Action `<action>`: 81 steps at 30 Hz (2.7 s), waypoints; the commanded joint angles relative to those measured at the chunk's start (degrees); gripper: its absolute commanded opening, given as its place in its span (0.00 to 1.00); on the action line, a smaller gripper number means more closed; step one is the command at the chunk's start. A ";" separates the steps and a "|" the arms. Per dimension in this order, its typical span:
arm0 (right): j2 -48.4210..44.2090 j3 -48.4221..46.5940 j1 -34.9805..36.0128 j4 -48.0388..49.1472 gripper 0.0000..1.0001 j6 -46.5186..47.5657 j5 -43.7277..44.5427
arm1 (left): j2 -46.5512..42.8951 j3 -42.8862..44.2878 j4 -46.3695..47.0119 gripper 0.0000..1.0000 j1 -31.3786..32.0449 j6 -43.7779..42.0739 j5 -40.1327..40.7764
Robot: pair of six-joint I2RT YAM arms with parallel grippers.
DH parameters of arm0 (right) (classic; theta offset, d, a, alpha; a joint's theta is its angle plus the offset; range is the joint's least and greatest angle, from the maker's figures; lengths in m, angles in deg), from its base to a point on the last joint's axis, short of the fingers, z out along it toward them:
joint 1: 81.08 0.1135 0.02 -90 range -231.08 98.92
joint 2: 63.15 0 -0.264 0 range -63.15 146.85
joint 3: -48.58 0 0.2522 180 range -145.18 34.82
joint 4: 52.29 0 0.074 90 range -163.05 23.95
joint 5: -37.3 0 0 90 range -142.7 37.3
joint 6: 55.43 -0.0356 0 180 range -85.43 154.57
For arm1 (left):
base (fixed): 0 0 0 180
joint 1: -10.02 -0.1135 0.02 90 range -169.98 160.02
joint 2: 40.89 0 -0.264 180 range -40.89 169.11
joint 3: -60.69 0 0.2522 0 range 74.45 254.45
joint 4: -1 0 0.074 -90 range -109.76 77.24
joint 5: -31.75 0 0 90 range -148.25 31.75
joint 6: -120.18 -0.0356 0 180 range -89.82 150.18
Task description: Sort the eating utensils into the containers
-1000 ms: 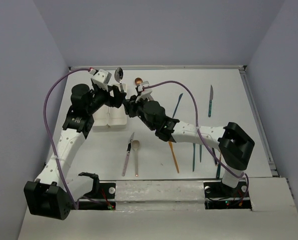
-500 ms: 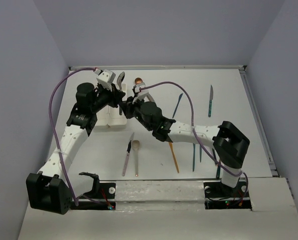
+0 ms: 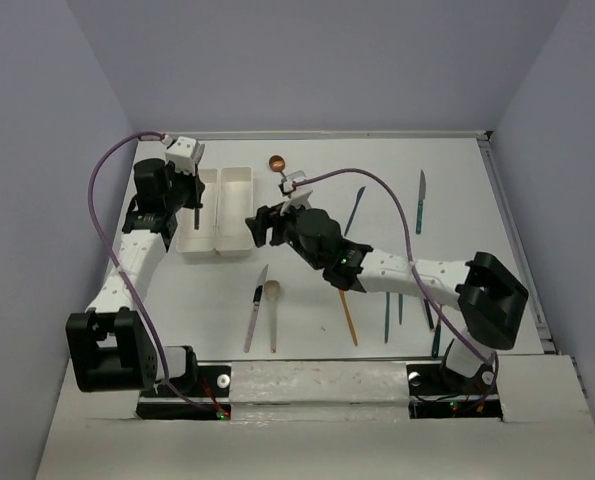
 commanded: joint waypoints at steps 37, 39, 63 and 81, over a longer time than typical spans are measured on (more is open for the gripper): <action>-3.53 1.25 -19.30 -27.17 0.68 0.68 -3.22 | 36.14 13.99 -1.84 0.40 -5.41 -6.09 2.43; -3.27 1.51 -20.18 -27.63 0.67 0.50 -4.44 | 35.61 13.46 -1.31 0.42 -5.50 -6.36 3.57; -13.83 14.26 -52.95 -40.36 0.68 -2.66 -12.54 | 17.87 14.08 -3.86 0.55 -5.77 -2.67 -6.88; 14.31 -9.12 -58.58 -49.69 0.49 3.93 -12.51 | 5.20 0.45 -0.08 0.65 -5.77 -10.05 -4.34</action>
